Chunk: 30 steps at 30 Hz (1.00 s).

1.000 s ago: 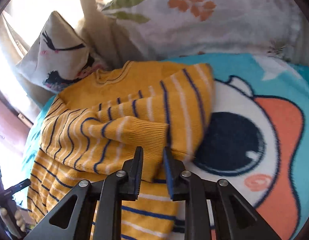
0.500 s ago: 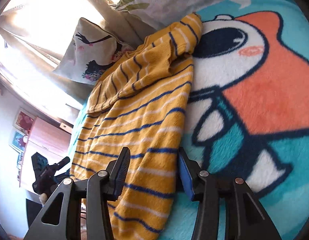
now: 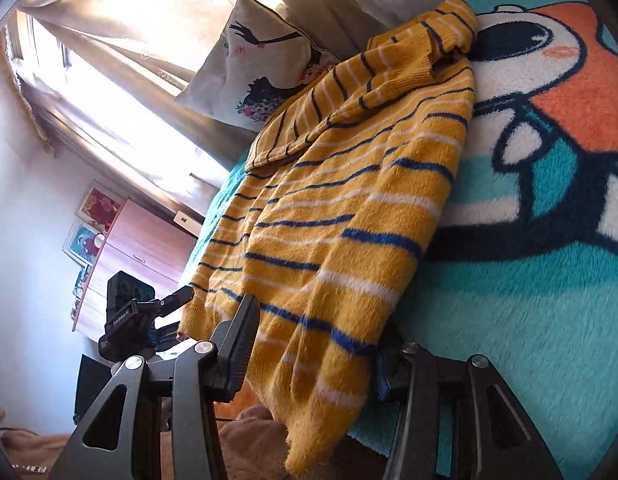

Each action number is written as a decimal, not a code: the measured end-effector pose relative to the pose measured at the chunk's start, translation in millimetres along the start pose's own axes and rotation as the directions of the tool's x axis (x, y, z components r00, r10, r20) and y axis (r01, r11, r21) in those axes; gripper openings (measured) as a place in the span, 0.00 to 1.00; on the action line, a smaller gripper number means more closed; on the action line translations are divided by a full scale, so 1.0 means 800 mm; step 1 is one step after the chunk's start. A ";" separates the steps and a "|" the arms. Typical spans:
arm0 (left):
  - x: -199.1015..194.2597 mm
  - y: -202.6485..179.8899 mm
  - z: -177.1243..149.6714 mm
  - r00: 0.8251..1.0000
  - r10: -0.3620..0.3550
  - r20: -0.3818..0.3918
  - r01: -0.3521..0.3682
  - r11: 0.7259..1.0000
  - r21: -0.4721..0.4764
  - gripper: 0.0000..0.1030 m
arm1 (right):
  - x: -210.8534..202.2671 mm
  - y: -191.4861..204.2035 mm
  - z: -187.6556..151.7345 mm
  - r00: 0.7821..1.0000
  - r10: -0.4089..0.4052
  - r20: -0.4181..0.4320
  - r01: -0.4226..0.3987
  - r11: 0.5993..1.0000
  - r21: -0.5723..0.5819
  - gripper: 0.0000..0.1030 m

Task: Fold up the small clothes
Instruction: 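Grasp the sweater hem with the left gripper while the right gripper grasps the hem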

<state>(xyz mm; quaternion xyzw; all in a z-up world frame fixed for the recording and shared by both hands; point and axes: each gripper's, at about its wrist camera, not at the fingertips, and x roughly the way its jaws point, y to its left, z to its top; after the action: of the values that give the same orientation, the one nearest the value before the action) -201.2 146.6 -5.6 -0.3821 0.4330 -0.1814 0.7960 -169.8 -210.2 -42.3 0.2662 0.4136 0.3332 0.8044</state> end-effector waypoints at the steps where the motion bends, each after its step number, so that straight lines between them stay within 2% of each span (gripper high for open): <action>1: 0.000 0.000 0.001 1.000 0.021 0.001 -0.021 1.000 -0.007 0.39 | 0.000 0.004 -0.004 1.000 -0.021 0.005 0.022 1.000 -0.016 0.51; 2: 0.001 0.001 0.003 0.998 0.055 0.005 -0.055 0.998 -0.016 0.23 | 0.001 0.007 -0.008 0.999 -0.046 0.012 0.046 0.998 -0.033 0.50; 4: 0.002 0.004 0.008 0.990 0.139 0.007 -0.139 0.990 -0.023 0.08 | 0.005 0.015 -0.013 0.995 -0.103 0.021 0.104 0.992 -0.066 0.41; 5: 0.000 0.005 0.011 0.990 0.141 0.019 -0.140 0.990 -0.031 0.08 | 0.008 0.017 -0.015 0.992 -0.129 0.017 0.130 0.989 -0.072 0.23; 6: -0.005 0.005 0.013 0.988 0.149 0.036 -0.147 0.988 -0.034 0.08 | 0.011 0.015 -0.014 0.992 -0.128 0.008 0.128 0.988 -0.087 0.15; 8: -0.022 -0.005 0.017 0.983 0.161 0.088 -0.161 0.987 -0.006 0.08 | 0.010 0.008 -0.010 0.996 -0.093 0.002 0.093 0.993 -0.067 0.11; 12: -0.065 -0.038 0.007 0.976 0.132 0.176 -0.148 0.986 0.078 0.08 | -0.014 0.006 -0.004 0.999 0.027 0.027 -0.026 0.999 -0.025 0.09; 17: -0.100 -0.068 -0.028 0.974 0.101 0.202 -0.134 0.978 0.159 0.08 | -0.059 0.024 -0.023 0.986 0.163 0.035 -0.161 0.985 -0.057 0.08; 19: -0.101 -0.069 -0.036 0.975 0.110 0.192 -0.143 0.976 0.163 0.08 | -0.068 0.026 -0.035 0.985 0.170 0.028 -0.168 0.984 -0.065 0.08; 21: -0.093 -0.064 -0.037 0.975 0.137 0.173 -0.164 0.974 0.155 0.08 | -0.067 0.023 -0.041 0.991 0.136 0.019 -0.134 0.989 -0.062 0.08; 23: -0.087 -0.058 -0.030 0.980 0.139 0.145 -0.159 0.977 0.140 0.08 | -0.061 0.018 -0.038 0.991 0.134 0.004 -0.133 0.990 -0.043 0.08; 26: -0.086 -0.057 -0.002 0.980 0.137 0.147 -0.156 0.980 0.127 0.08 | -0.055 0.021 -0.013 0.990 0.142 0.010 -0.142 0.989 -0.036 0.08; 30: -0.073 -0.073 0.067 0.973 0.147 0.177 -0.172 0.976 0.135 0.08 | -0.053 0.035 0.045 0.986 0.161 0.032 -0.159 0.986 -0.057 0.08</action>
<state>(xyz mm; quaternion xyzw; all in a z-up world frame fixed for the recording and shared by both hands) -187.0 169.6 89.0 -0.2989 0.3797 -0.1164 0.8677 -167.0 -230.4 16.7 0.2828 0.3670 0.4028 0.7893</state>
